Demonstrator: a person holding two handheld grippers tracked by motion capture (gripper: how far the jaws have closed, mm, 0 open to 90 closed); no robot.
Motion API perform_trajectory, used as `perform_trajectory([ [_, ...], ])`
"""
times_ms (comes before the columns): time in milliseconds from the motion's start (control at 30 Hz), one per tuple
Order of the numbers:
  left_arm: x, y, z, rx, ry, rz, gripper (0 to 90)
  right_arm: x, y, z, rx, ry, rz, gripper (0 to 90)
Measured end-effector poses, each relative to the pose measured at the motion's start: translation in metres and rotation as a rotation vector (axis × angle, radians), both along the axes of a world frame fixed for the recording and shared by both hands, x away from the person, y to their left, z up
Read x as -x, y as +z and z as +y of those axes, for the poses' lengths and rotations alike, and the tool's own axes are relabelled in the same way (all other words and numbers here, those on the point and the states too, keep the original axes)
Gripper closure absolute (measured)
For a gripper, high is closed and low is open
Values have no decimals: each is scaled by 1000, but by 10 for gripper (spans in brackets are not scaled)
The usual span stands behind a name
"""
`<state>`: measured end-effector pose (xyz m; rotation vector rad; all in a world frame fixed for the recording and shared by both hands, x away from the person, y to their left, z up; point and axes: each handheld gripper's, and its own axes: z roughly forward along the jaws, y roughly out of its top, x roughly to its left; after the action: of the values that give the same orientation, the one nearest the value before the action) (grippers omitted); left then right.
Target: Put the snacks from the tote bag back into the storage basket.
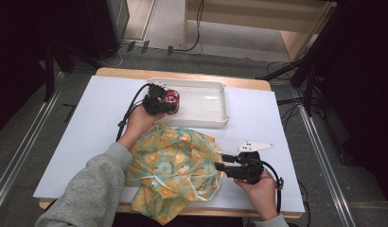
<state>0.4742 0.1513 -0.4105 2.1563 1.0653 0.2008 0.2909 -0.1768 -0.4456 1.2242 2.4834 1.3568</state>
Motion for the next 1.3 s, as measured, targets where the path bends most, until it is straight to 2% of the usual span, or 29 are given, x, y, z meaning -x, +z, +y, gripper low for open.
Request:
perform_trajectory([
  [467,0,0,4,3,15,1,885,-1,0,1,3,6,0,514],
  [600,2,1,3,16,-4,13,850,-1,0,2,0,6,0,514],
  [833,11,7,3,14,-59,37,696,-2,0,2,-1,5,2,511],
  [1100,24,15,8,33,-88,73,533,-2,0,2,4,5,-2,505],
  [1300,36,17,13,31,-99,80,477,-2,0,2,7,0,3,499],
])
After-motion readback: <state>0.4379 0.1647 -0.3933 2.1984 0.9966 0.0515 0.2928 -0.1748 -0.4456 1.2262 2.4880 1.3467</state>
